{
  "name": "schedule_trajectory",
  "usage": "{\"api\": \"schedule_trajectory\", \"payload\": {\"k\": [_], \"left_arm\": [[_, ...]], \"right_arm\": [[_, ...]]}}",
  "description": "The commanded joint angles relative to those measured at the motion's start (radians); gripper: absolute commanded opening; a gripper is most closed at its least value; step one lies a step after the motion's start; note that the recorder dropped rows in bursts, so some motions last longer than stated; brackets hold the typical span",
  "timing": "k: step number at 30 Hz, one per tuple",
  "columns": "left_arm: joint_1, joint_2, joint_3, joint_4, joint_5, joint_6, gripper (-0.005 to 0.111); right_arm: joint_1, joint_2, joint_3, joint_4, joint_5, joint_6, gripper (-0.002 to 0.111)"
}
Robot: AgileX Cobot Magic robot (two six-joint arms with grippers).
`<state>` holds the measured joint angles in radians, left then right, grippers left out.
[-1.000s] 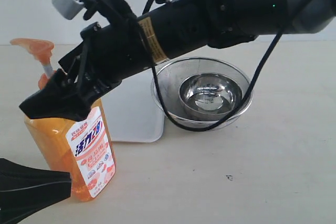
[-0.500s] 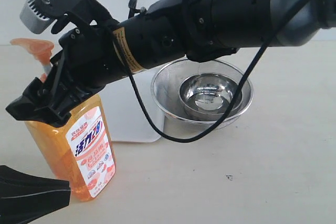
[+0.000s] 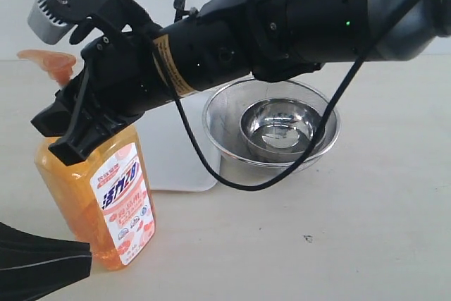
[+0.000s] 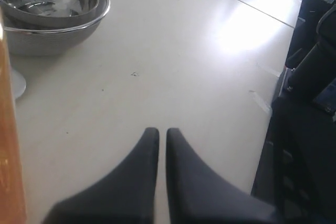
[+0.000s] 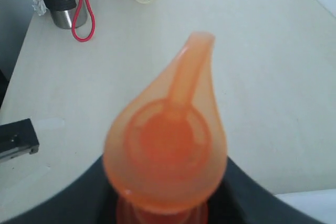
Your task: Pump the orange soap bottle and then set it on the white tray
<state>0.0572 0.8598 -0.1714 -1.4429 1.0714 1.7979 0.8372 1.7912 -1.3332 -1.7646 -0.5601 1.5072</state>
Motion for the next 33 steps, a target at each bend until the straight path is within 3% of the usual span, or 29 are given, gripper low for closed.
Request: {"api": "schedule_trajectory", "payload": {"k": [1, 5, 8, 12, 17, 19, 22, 33], "left_arm": [[0.001, -0.042, -0.004, 0.054, -0.009, -0.069, 0.005], [0.001, -0.085, -0.004, 0.057, -0.007, -0.100, 0.005], [0.001, -0.092, -0.004, 0.050, -0.007, -0.108, 0.005], [0.001, -0.092, -0.004, -0.019, -0.022, -0.092, 0.005], [0.001, -0.092, -0.004, -0.217, -0.139, -0.013, 0.005], [0.001, -0.092, -0.004, -0.301, -0.193, 0.006, 0.005], [0.001, -0.092, -0.024, -0.301, -0.228, 0.017, 0.005], [0.001, -0.092, -0.050, -0.301, -0.204, 0.017, 0.005]], "right_arm": [[-0.002, -0.132, -0.006, 0.020, 0.018, -0.002, 0.000], [-0.064, -0.252, 0.024, 0.020, 0.033, 0.002, 0.000], [-0.196, -0.430, 0.181, 0.020, 0.056, 0.002, 0.000], [-0.335, -0.693, 0.370, 0.020, 0.270, 0.036, 0.000], [-0.423, -0.836, 0.504, 0.020, 0.462, 0.040, 0.000], [-0.447, -0.841, 0.536, 0.020, 0.530, 0.040, 0.000], [-0.474, -0.808, 0.545, 0.020, 0.585, 0.011, 0.000], [-0.562, -0.578, 0.515, 0.020, 0.757, -0.043, 0.000]]}}
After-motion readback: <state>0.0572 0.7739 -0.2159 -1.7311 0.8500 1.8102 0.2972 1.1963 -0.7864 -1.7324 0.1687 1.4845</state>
